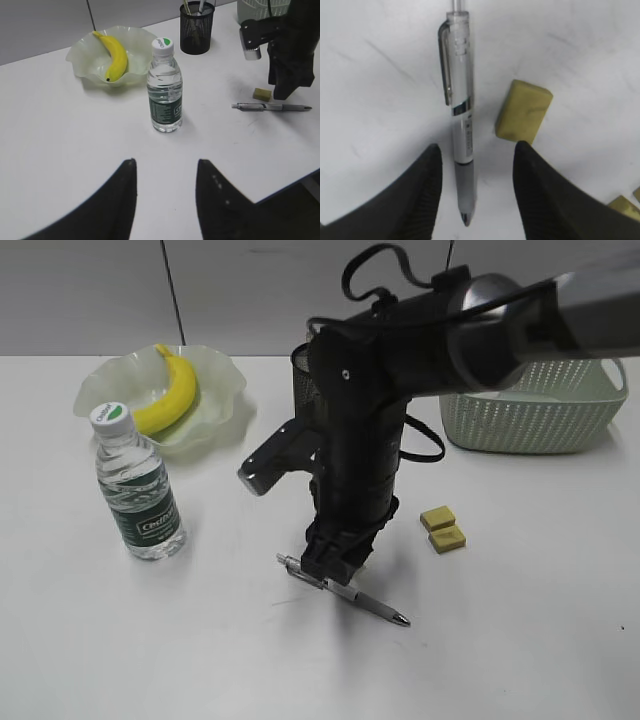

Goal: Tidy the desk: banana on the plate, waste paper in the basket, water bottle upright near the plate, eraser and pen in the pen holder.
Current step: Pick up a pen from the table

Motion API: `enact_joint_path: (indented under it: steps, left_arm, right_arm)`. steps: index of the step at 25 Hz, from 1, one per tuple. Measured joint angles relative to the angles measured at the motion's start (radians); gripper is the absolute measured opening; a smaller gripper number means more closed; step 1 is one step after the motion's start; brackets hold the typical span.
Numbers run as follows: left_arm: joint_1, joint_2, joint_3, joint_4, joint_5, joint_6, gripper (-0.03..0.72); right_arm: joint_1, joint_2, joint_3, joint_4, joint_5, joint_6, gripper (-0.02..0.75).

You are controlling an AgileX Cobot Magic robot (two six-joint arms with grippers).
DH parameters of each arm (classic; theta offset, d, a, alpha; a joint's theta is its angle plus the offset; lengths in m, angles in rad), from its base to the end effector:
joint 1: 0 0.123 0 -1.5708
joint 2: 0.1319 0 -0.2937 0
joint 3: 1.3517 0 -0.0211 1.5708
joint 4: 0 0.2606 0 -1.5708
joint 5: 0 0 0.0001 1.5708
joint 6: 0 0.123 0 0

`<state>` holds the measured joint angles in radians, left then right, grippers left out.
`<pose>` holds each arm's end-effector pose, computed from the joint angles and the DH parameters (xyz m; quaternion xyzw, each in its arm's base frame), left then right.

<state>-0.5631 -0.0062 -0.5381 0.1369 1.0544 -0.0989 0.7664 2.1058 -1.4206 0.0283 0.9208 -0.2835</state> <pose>0.0230 0.0027 0.2809 0.1889 0.8162 -0.1115 0.5345 0.2972 0.2900 0.1017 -0.4938 0.8691 0.0174 0.0225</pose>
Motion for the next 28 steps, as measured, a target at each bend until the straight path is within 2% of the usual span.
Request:
enact_joint_path:
  steps: [16, 28]
  left_arm:
    - [0.0, 0.0, 0.0, 0.0, 0.0, 0.0, 0.297]
    - [0.0, 0.0, 0.0, 0.0, 0.0, 0.0, 0.289]
  right_arm:
    - [0.0, 0.012, 0.002, 0.011, 0.038, 0.004, 0.382]
    - [-0.003, 0.072, 0.004, 0.009, -0.038, 0.004, 0.382]
